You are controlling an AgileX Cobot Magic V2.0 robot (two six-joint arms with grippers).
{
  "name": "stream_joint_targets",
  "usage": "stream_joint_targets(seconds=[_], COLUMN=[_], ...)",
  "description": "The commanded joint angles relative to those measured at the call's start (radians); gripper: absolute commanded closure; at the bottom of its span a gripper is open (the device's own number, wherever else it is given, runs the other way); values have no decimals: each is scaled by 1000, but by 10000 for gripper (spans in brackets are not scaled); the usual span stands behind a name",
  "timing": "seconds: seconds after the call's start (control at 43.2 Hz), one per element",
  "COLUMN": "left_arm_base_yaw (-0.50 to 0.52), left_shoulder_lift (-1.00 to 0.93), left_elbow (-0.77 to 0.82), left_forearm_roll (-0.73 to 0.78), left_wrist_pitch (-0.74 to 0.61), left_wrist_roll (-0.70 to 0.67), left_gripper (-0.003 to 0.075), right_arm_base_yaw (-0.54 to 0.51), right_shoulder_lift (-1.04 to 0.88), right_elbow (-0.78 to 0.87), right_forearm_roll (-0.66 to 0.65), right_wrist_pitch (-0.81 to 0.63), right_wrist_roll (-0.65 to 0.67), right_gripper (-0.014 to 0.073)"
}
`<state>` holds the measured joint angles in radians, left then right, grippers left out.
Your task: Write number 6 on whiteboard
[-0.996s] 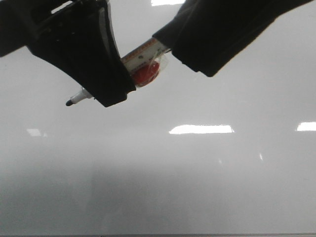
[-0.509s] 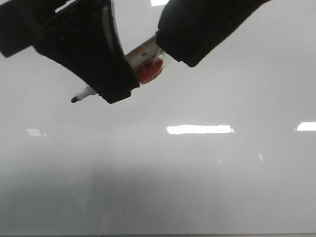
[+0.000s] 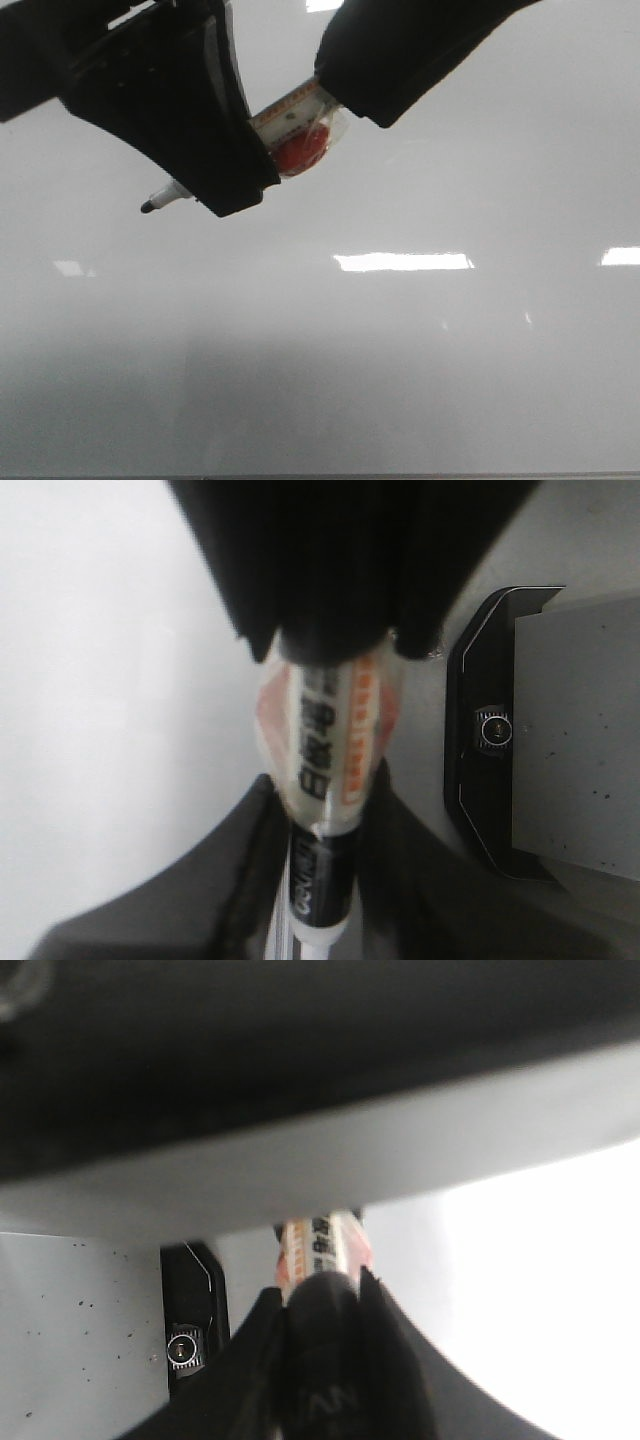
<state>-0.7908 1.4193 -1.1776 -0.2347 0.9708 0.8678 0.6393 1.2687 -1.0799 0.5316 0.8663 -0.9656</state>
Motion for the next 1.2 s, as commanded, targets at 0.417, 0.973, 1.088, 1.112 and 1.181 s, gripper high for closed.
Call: stream_joint_targets(seconds=[0.417, 0.973, 1.088, 1.112, 1.181], left_arm_base_yaw=[153, 336, 336, 336, 336], left_shoulder_lift=[-231, -357, -357, -357, -357], left_elbow=[-18, 74, 74, 74, 74], left_forearm_roll=[47, 45, 45, 45, 45], left_wrist_pitch=[-17, -51, -58, -60, -77], left_wrist_roll=[-271, -302, -302, -302, -302], left_gripper=[270, 270, 270, 270, 271], right_arm_base_yaw=[-110, -430, -430, -430, -430], right_shoulder_lift=[-94, -321, -290, -284, -256], right_elbow=[-141, 279, 283, 282, 280], right_forearm_roll=[-257, -37, -18, -13, -2], right_wrist_pitch=[152, -497, -555, -561, -591], right_wrist_roll=[446, 549, 549, 549, 549], right_gripper=[660, 660, 660, 660, 660])
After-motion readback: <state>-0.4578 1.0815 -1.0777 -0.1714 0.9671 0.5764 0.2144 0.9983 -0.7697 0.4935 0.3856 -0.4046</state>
